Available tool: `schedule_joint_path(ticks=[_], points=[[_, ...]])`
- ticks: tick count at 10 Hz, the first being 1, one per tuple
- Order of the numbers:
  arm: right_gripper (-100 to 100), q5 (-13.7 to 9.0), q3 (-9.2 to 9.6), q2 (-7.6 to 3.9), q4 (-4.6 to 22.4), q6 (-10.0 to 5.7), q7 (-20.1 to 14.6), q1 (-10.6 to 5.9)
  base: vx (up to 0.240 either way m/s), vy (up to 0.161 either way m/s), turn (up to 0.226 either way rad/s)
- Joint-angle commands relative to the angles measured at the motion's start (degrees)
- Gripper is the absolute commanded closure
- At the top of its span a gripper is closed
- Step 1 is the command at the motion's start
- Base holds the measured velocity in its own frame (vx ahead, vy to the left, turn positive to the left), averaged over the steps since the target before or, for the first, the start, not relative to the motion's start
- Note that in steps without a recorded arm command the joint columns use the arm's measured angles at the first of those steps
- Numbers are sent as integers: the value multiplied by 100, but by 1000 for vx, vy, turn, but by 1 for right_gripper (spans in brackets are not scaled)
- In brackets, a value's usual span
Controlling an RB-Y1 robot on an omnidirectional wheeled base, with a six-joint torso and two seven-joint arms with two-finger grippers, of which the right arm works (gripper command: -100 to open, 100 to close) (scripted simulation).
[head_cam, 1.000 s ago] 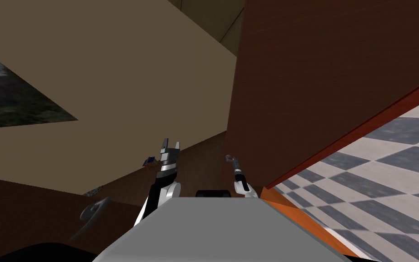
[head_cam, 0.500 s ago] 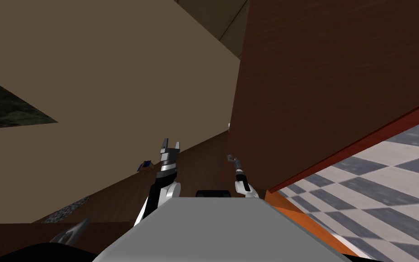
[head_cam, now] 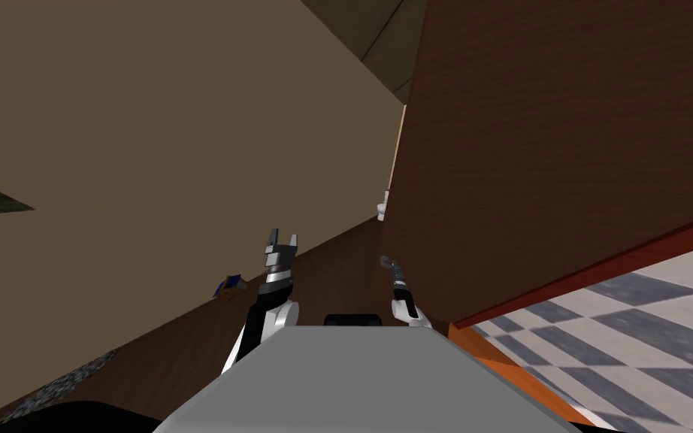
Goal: Push the door open
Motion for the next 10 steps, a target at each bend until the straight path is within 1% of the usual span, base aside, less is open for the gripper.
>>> schedule_joint_path(ticks=[1, 4, 5, 6, 10], points=[[100, -53, -94, 19, -11, -39, 47, -40, 213, 74, -58], [100, -140, -245, 68, -9, -44, 102, -39, 175, 73, -60], [100, -140, -261, 6, -12, -36, 93, -5, 76, 19, -50], [100, -199, -364, -43, -14, -44, 124, 3, 143, 37, -56], [100, -328, -574, -75, -12, -54, 198, 11, 200, 34, -44]])
